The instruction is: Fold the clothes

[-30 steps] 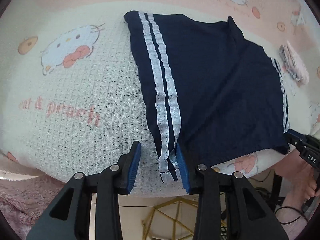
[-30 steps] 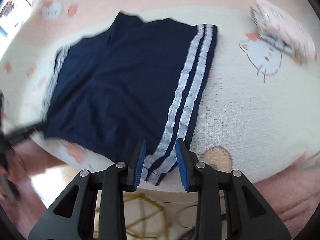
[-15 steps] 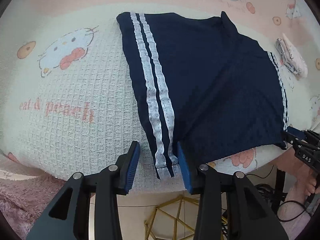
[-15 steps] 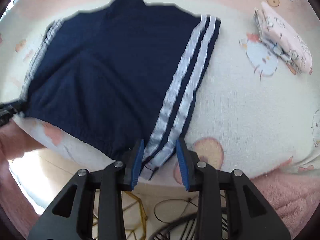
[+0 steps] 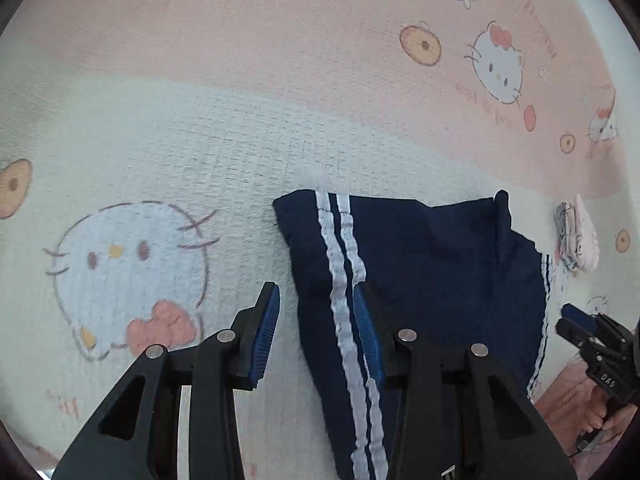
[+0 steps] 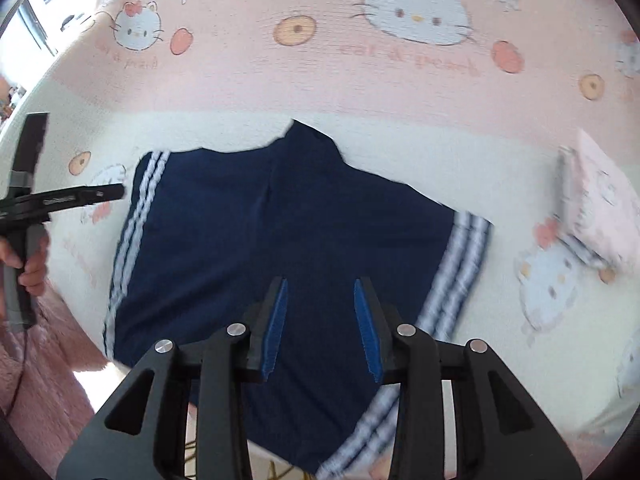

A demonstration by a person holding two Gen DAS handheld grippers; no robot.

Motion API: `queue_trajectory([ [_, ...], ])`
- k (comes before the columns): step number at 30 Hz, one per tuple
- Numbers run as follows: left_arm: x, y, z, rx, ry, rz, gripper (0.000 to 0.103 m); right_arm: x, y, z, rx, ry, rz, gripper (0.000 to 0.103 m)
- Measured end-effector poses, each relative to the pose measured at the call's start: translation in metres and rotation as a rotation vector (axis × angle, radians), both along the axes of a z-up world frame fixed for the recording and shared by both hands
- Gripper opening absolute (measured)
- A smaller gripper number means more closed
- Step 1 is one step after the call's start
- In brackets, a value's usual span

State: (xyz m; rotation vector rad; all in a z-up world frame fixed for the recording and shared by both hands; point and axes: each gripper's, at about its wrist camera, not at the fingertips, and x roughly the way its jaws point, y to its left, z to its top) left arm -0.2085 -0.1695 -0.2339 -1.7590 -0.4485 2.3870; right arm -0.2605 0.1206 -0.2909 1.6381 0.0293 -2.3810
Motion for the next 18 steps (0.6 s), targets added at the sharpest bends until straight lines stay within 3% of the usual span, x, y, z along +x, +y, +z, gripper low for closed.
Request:
queue_trajectory([
  [1,-0.005,0.0,-0.006,0.003,-0.007,0.01,0.039,0.024,0.015,0.005,0.0,-0.009,0.01,0.035],
  [5,-0.013,0.001,-0.014,0.003,0.017,0.016,0.037,0.03,0.029,0.006,0.02,-0.01,-0.003,0.035],
  [6,-0.012,0.003,-0.014,-0.013,0.033,0.002,0.006,0.026,0.032,0.003,0.029,-0.009,-0.027,0.035],
  [7,-0.011,0.005,-0.014,-0.028,0.05,-0.012,0.003,0.023,0.036,-0.001,0.037,-0.008,-0.051,0.035],
  [13,-0.022,0.016,0.0,-0.211,0.111,-0.056,0.003,0.022,0.052,-0.019,0.075,0.021,-0.08,0.035],
  [18,-0.025,0.028,0.008,-0.279,0.135,-0.098,0.004,0.011,0.055,-0.018,0.09,0.044,-0.061,0.035],
])
